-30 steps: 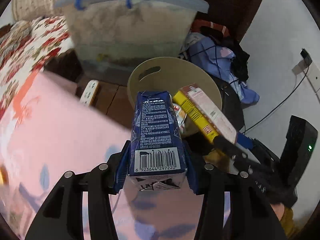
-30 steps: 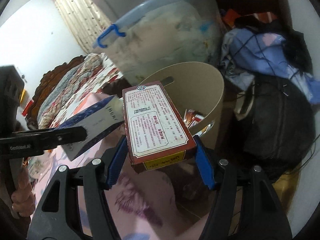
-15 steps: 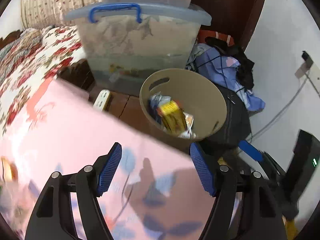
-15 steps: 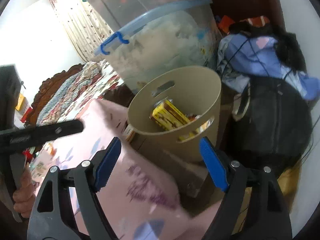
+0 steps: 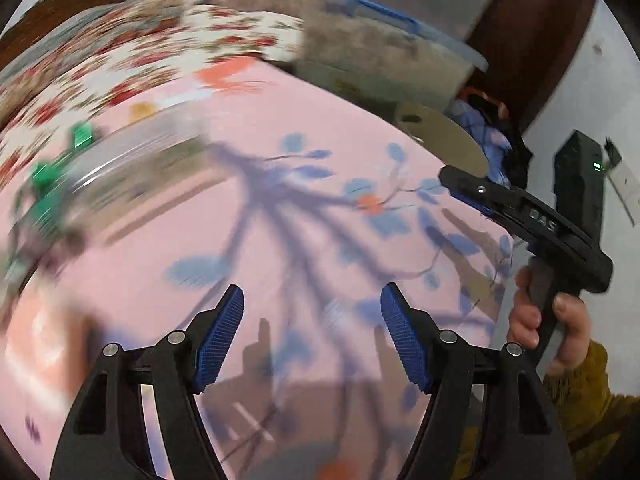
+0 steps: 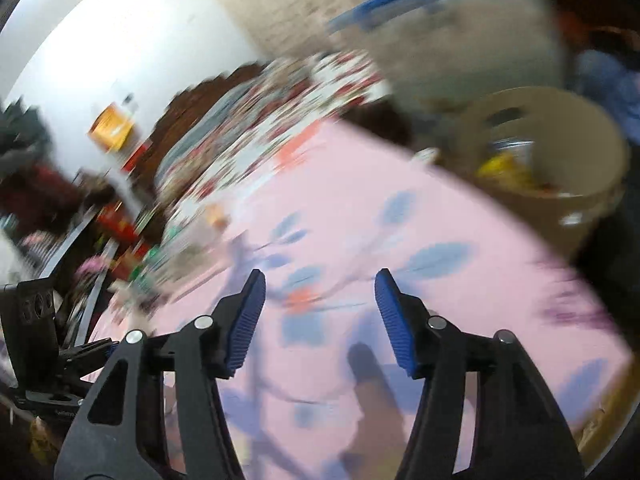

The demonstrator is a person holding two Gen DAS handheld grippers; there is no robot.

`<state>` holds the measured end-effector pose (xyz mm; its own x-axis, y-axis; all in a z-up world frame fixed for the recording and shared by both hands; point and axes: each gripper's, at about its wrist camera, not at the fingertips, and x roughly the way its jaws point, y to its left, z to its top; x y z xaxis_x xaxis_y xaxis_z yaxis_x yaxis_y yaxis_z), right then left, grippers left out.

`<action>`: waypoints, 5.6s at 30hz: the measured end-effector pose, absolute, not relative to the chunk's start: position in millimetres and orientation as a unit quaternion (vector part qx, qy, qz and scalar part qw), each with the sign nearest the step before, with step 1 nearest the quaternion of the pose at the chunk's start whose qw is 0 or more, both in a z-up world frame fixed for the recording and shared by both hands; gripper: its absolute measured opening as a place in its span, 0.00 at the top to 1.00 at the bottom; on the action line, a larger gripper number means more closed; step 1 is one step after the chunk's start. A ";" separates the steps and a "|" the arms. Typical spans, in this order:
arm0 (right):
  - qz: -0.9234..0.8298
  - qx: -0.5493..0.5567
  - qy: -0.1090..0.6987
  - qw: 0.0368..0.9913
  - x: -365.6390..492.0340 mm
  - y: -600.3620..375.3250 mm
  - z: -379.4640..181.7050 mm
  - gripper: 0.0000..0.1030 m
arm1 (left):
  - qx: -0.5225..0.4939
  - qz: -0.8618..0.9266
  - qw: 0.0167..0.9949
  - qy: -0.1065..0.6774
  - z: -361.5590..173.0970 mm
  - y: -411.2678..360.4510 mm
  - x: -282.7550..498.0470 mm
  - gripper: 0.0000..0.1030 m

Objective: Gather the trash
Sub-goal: 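Move both tools back toward the table, then grasp the crumpled white-red bag with the left tool while the right grasps the clear bottle, then carry bag and bottle to the tan bin and open both tools, then move both tools back over the bed cover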

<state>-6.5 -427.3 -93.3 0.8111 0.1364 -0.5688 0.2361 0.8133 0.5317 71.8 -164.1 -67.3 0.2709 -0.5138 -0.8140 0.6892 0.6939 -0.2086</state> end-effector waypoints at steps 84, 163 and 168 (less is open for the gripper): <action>0.035 0.123 0.365 0.922 -43.6 -315.1 -97.9 0.14 | 0.037 -0.319 0.805 0.500 -79.4 -116.0 81.0 0.41; -0.230 0.319 0.228 0.891 -108.5 -389.6 -66.3 0.04 | 0.149 -0.371 0.823 0.404 -56.2 -217.9 24.3 0.27; -0.227 0.334 0.236 0.884 -109.3 -389.9 -67.3 0.03 | 0.147 -0.366 0.824 0.406 -54.0 -211.4 21.5 0.21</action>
<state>-109.3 -389.9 -67.3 0.7853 -0.2435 -0.5692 0.5590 0.6741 0.4829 21.5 -211.4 -54.0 0.4019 -0.4845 -0.7770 0.7230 0.6887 -0.0555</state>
